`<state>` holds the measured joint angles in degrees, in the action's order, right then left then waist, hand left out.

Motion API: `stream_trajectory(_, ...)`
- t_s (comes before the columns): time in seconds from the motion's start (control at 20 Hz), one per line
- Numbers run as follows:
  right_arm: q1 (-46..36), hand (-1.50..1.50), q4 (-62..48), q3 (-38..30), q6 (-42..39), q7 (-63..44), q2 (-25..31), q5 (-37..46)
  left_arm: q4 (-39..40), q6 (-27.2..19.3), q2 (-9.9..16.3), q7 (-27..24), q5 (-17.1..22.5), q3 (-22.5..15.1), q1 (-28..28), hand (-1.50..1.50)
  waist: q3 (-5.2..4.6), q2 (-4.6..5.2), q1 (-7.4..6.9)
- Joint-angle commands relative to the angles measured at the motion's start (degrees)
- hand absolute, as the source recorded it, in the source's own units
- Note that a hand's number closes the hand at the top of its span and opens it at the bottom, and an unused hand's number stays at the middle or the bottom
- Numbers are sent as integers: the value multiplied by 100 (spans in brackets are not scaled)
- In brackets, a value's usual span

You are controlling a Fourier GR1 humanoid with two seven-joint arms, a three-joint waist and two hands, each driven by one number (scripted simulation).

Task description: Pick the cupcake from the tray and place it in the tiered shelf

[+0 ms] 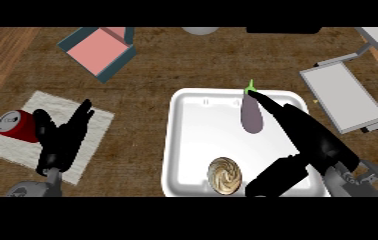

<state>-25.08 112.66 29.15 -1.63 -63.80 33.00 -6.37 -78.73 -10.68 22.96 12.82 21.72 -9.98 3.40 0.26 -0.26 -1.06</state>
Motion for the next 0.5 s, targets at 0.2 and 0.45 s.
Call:
stream_trajectory(0.2, -734, -150, -628, 546, -292, -1234, -609, 172, 622, 257, -151, -178, 10, 158, 107, 0, -39, 36, 80)
stream_trajectory(0.45, -557, -150, -870, 1088, -104, -1355, -844, 629, 470, 138, -276, -204, -109, 113, -10, 0, -37, 22, 117)
